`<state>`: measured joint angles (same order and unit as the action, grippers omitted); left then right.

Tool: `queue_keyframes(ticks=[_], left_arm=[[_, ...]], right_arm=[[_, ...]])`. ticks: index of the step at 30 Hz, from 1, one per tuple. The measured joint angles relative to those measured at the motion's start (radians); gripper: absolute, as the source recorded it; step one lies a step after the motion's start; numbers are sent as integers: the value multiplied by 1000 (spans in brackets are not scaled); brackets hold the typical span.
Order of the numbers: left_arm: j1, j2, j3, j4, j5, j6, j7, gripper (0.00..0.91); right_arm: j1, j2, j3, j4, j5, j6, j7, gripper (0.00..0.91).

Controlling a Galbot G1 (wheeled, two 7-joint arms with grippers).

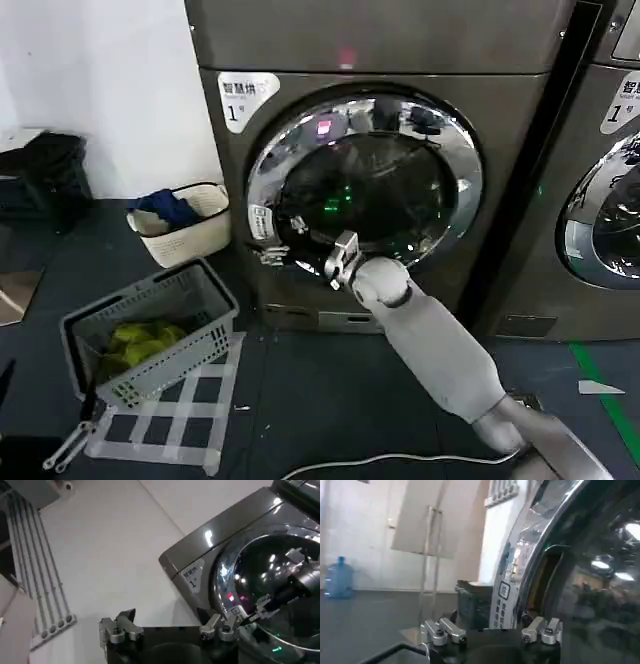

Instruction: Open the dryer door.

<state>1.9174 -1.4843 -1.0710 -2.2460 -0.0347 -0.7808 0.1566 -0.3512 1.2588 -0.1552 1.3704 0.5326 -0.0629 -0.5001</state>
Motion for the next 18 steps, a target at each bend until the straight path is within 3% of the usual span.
queue_keyframes(ticks=[6, 18], left_arm=[[-12, 9, 1, -5, -10, 29, 14, 907], [-175, 141, 26, 37, -32, 227, 85, 907]], right_arm=[[-27, -61, -7, 70, 55, 10, -58, 907], [-90, -220, -6, 262, 163, 2, -163, 907]])
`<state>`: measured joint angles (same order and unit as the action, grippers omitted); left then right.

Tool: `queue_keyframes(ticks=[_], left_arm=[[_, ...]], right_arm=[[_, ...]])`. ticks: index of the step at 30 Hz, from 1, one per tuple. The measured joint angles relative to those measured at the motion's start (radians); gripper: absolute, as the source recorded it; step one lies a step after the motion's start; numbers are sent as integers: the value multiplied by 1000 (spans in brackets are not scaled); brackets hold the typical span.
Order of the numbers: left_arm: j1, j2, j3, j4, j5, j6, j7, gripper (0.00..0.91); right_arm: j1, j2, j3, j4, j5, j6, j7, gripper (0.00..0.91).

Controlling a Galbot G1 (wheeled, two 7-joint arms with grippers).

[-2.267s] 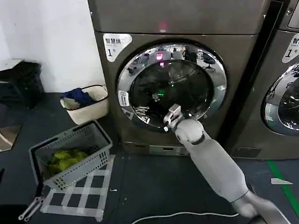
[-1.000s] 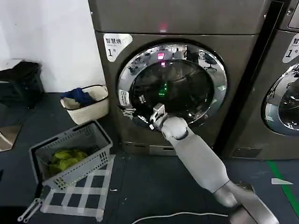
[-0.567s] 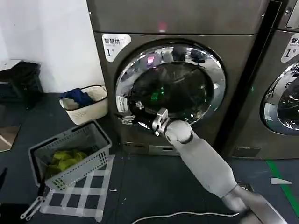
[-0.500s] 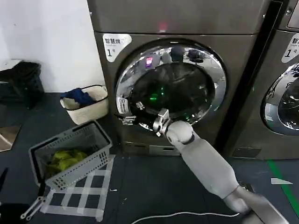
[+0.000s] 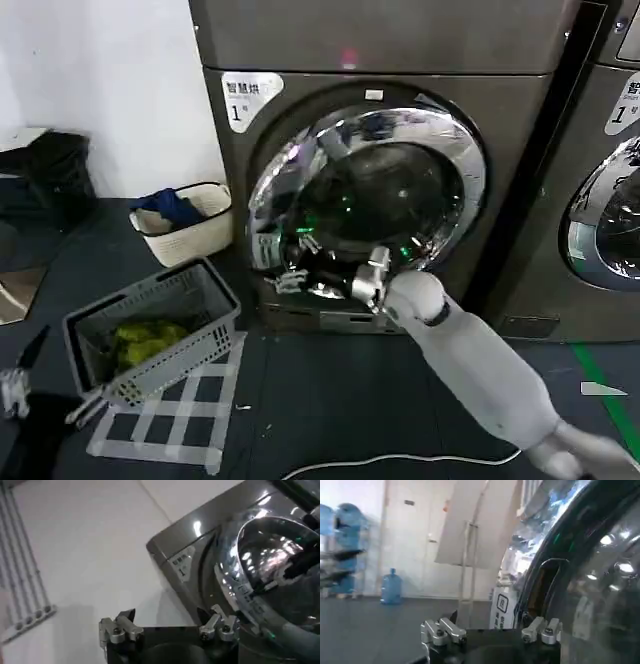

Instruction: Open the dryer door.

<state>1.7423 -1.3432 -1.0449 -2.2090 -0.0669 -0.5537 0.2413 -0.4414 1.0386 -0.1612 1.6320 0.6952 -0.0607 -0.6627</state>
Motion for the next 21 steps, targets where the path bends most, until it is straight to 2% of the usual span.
queue_keyframes(ticks=[11, 21], left_arm=[[-153, 192, 83, 74, 10, 86, 17, 907], [-355, 343, 233, 153, -1, 159, 15, 907]], right_arm=[[-62, -124, 45, 132, 59, 9, -102, 907], [-154, -234, 129, 257, 90, 23, -183, 907]])
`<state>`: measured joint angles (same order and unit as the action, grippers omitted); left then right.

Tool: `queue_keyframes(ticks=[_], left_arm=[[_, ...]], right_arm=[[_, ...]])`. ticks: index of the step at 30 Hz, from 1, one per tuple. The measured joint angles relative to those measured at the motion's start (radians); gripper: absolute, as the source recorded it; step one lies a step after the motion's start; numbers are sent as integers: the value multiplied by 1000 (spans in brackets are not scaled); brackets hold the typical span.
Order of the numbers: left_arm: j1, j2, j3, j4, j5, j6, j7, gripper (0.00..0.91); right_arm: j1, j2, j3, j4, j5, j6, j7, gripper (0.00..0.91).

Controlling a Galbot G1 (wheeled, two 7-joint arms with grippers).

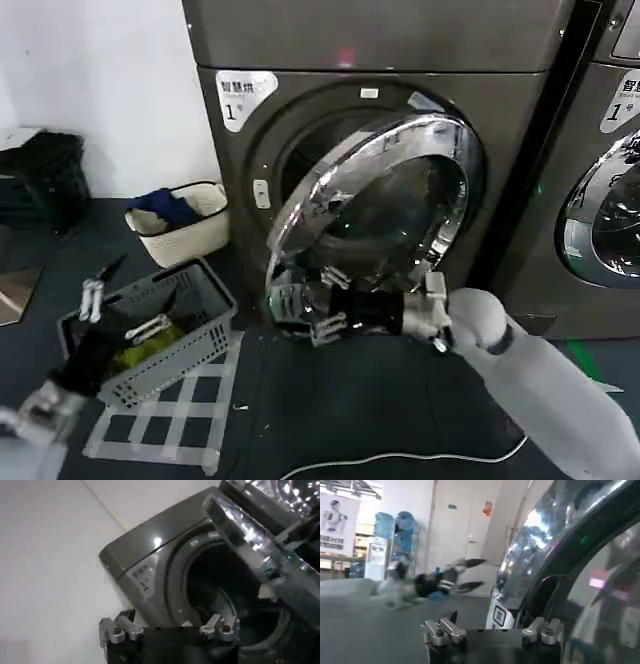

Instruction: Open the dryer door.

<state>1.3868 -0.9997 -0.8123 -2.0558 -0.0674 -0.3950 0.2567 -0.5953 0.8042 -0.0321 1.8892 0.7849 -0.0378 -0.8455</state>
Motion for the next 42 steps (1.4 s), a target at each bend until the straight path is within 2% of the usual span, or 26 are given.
queue_keyframes(ticks=[6, 15, 27, 34, 40, 42], left_arm=[[-138, 77, 98, 66, 5, 33, 2, 907], [-324, 154, 300, 160, 4, 8, 44, 907], [-633, 80, 644, 293, 12, -39, 89, 907], [-766, 2, 821, 362, 22, -76, 104, 907], [-852, -54, 931, 420, 11, -111, 106, 907], [-878, -74, 964, 443, 5, -125, 105, 907]], right_arm=[[-99, -62, 90, 82, 0, 5, -3, 907], [-323, -111, 335, 165, 4, 24, 66, 907], [-710, -127, 788, 204, 5, 54, 99, 907], [-1004, -32, 1099, 247, -7, 95, 184, 907], [-1244, 136, 1369, 296, -20, 165, 282, 907], [-1306, 194, 1446, 309, -31, 171, 315, 907]])
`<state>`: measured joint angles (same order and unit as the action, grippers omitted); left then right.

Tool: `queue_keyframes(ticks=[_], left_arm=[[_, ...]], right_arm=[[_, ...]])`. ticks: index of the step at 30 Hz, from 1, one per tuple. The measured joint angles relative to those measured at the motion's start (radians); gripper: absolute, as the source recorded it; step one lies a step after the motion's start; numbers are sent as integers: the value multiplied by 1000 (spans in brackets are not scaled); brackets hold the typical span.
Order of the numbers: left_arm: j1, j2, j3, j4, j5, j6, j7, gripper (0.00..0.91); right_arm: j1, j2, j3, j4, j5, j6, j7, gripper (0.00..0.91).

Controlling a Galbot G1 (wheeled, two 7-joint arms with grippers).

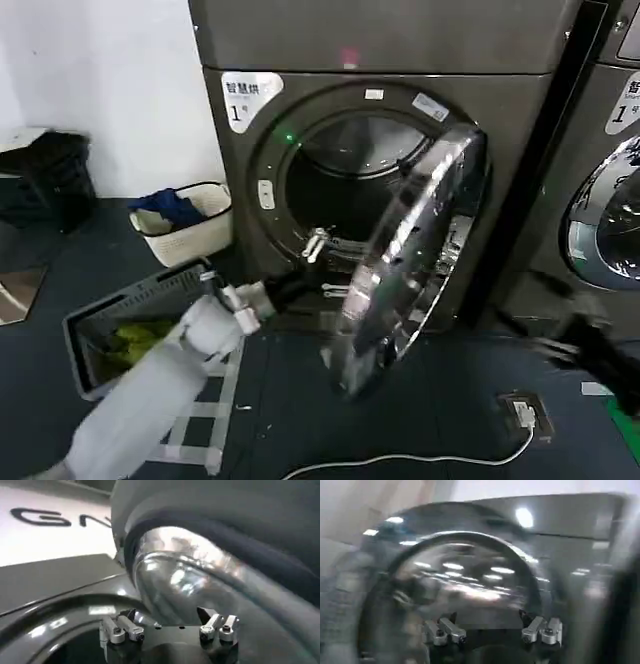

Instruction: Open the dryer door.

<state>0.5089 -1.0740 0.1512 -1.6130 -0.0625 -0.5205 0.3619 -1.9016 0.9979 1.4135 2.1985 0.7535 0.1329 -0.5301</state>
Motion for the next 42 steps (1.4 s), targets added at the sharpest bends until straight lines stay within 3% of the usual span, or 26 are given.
queue_keyframes(ticks=[6, 12, 18, 30, 35, 42], left_arm=[[-66, -55, 80, 54, -14, -12, -3, 907], [-114, -112, 137, 87, -19, -16, -7, 907], [-153, -186, 192, 129, -5, -28, -26, 907], [-216, -359, 296, 264, 41, -50, -71, 907], [-246, -438, 327, 338, 66, -50, -103, 907], [-258, -538, 342, 440, 80, -33, -113, 907]], right_arm=[[-95, 180, 189, 39, -95, -36, 128, 907], [-86, 369, 349, 37, -213, -138, 320, 907], [-57, 499, 493, -4, -299, -184, 479, 907], [7, 612, 692, -132, -445, -205, 797, 907], [20, 612, 749, -179, -459, -216, 870, 907], [23, 612, 789, -224, -469, -191, 942, 907]])
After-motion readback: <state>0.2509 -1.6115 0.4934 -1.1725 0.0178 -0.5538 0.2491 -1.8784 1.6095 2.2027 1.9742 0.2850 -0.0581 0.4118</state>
